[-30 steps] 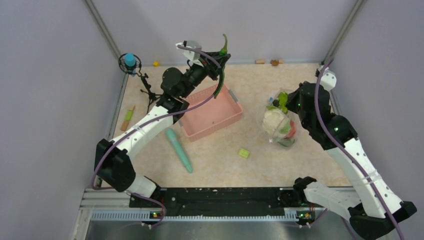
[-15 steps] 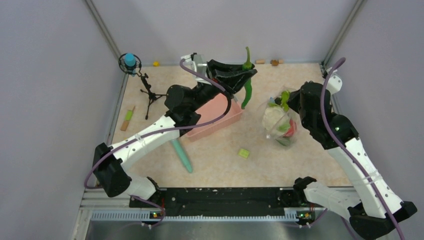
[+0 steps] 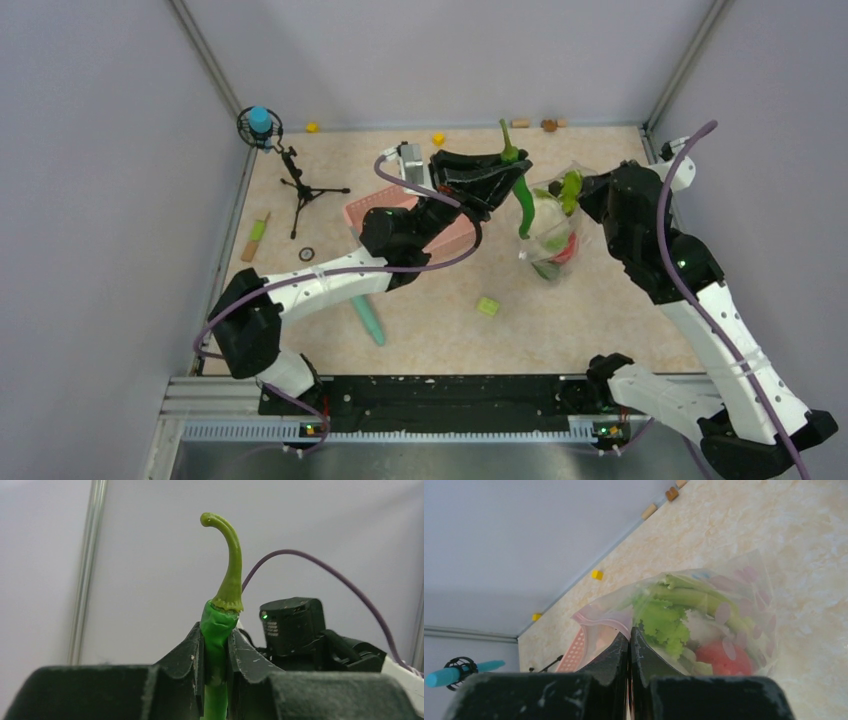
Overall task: Place the food in the zip-top bag and seal the zipper
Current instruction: Place the fake vegetable in the zipper food storage bag.
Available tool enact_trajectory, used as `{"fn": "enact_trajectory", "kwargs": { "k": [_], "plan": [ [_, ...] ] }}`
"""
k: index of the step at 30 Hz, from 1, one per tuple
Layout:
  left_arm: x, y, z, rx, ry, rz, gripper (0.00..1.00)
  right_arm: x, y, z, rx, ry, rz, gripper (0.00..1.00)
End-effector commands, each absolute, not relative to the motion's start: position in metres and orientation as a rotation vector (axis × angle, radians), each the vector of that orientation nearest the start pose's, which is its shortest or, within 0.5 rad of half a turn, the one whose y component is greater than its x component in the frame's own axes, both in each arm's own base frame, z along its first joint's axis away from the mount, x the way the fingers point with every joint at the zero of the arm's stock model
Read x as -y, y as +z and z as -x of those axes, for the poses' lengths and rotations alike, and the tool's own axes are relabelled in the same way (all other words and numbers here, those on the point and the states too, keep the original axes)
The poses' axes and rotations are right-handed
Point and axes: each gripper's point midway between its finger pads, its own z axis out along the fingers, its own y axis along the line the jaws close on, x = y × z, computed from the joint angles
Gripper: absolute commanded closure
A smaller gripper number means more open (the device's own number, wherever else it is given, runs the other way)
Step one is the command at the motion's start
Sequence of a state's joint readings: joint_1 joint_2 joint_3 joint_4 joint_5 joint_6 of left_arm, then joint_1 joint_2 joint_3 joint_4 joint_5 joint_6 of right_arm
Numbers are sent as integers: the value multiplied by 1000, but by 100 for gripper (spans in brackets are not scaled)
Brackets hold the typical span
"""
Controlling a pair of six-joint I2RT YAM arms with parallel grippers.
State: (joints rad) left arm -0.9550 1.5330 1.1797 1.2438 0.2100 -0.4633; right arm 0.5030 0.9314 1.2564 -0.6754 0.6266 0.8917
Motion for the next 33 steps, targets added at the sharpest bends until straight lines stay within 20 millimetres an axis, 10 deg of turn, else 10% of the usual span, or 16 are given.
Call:
{"fn": "enact_trajectory", "kwargs": {
  "k": [1, 33],
  "plan": [
    [384, 508, -213, -568, -1370, -297, 100, -70, 398, -287, -1547, 498, -791, 100],
    [429, 410, -209, -622, -1299, -483, 100, -71, 438, -278, -1359, 719, -873, 100]
  ]
}}
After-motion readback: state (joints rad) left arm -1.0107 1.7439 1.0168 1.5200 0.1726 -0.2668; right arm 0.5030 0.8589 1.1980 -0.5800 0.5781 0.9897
